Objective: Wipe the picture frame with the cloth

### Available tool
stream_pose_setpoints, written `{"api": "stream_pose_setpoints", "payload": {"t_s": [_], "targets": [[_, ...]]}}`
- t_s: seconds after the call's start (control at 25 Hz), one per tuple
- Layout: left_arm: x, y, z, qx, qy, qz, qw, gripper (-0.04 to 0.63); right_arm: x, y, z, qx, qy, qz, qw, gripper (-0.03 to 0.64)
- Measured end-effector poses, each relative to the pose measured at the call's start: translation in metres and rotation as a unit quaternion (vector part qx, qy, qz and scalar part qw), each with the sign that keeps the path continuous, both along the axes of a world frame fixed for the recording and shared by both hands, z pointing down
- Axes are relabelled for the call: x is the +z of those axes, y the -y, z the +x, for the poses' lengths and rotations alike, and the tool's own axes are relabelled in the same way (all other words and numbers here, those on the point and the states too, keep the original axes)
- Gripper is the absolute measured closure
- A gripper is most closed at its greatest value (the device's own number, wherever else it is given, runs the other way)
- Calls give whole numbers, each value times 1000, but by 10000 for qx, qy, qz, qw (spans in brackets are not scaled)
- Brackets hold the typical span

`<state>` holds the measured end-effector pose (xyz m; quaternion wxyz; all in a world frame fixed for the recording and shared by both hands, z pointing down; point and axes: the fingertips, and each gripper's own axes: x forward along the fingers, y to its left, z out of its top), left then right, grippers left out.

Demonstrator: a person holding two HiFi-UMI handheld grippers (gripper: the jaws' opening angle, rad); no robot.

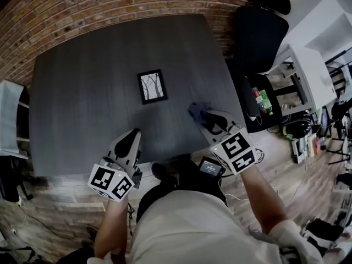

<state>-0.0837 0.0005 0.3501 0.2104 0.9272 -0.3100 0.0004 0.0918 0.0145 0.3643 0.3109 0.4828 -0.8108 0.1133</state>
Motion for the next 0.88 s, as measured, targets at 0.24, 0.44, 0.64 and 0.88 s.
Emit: {"api": "stream_pose_setpoints", "payload": {"t_s": [0.24, 0.44, 0.64, 0.88], "targets": [[-26, -43, 2, 172, -191, 115, 9996, 588, -27, -23, -1, 84, 632, 269, 9976, 511], [-37, -82, 7, 101, -194, 174, 9996, 588, -35, -49, 16, 22, 743, 360, 9966, 511], [-42, -128, 21, -151, -205, 99, 9996, 588, -41, -90, 36, -72, 1038, 312, 9941, 511], [-56, -187, 51, -454, -225, 189, 9985, 588, -49, -147, 61, -109, 1832, 162, 9829, 511]]}}
